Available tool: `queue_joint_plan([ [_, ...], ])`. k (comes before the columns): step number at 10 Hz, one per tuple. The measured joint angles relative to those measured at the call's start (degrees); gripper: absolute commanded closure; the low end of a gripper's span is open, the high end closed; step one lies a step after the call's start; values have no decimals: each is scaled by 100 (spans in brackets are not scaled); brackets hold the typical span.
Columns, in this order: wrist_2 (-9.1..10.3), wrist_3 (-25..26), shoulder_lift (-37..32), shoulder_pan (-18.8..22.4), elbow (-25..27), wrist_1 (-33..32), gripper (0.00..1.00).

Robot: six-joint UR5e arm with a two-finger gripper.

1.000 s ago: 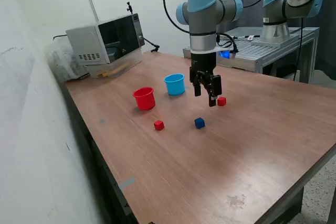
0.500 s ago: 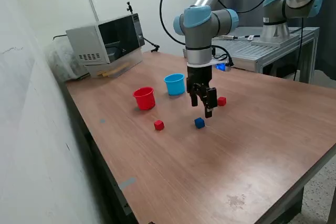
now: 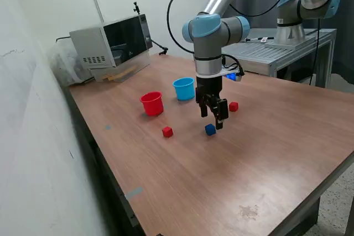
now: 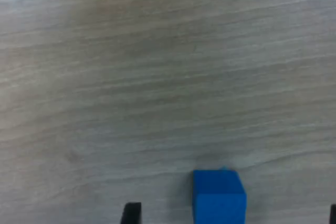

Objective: Place red objects in the red bin, and blue objects in the blue bin.

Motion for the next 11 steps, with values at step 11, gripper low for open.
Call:
queue_joint_plan([
  [11, 9, -335, 39, -38, 79, -122, 100],
])
